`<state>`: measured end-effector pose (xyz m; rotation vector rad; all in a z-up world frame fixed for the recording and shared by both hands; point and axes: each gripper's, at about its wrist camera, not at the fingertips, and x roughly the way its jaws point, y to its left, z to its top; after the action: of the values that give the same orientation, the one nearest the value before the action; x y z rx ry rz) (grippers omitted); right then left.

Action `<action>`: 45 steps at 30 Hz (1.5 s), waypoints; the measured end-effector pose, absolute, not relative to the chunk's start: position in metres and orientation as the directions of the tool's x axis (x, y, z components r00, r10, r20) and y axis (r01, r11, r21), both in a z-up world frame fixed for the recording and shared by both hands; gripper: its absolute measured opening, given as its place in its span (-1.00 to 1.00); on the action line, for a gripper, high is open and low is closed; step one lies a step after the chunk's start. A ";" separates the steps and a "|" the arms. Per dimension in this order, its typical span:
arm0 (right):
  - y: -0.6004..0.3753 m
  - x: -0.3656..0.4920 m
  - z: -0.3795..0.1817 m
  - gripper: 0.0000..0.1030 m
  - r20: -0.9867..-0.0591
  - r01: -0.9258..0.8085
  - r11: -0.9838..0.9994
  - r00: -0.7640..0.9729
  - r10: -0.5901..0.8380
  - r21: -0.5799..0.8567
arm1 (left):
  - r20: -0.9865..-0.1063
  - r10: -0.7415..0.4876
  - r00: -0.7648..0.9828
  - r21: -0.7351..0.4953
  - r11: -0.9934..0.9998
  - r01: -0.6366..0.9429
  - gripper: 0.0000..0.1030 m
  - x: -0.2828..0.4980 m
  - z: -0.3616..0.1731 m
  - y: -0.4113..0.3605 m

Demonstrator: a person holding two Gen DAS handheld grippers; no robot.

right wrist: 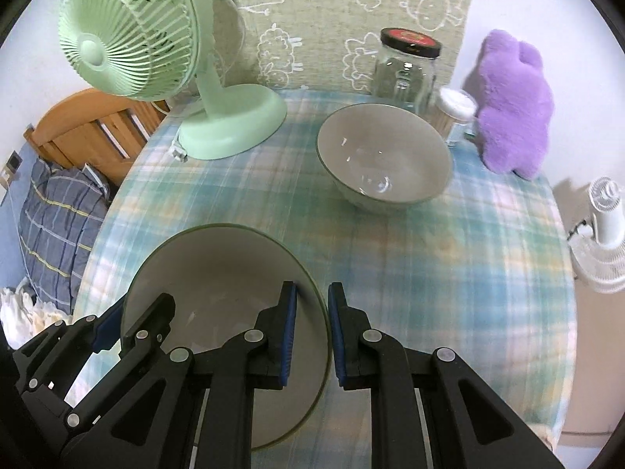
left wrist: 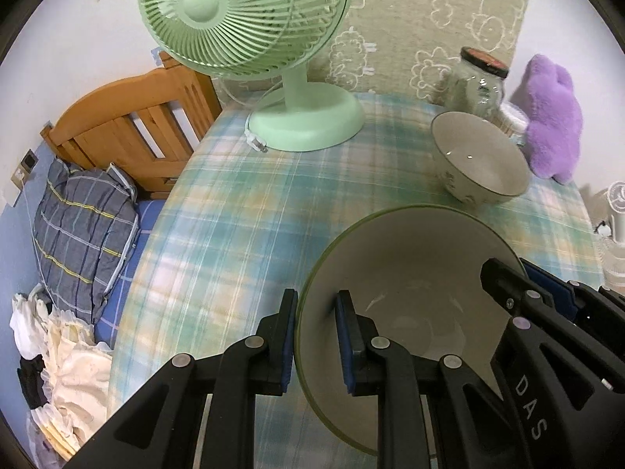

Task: Organize plates and bowls
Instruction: 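Lift the held grey-green bowl with both grippers and carry it toward the plate stack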

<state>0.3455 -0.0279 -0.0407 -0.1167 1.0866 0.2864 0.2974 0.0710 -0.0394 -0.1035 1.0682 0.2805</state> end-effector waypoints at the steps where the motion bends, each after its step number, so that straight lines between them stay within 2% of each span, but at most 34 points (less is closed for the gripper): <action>1: -0.029 0.340 -0.036 -0.62 -0.883 -0.283 0.958 0.438 0.169 0.043 | -0.874 0.172 0.454 0.046 0.960 -0.275 -0.67 0.294 -0.036 0.070; 12: -0.038 0.284 0.012 -0.62 -0.857 -0.248 0.968 0.493 0.151 0.028 | -0.848 0.149 0.508 0.035 0.973 -0.226 -0.67 0.240 0.009 0.061; 23: -0.064 0.227 0.031 -0.62 -0.845 -0.182 0.983 0.523 0.110 0.015 | -0.845 0.089 0.528 0.011 0.989 -0.150 -0.67 0.196 0.018 0.039; 45: -0.104 0.162 -0.016 -0.62 -0.896 -0.091 0.996 0.441 0.055 0.016 | -0.898 0.035 0.439 0.001 0.997 -0.078 -0.67 0.144 -0.031 0.005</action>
<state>0.1620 -0.1043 -0.0155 -0.0358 1.1102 0.0907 0.1438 0.0047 -0.0306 -0.0427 1.1145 0.0706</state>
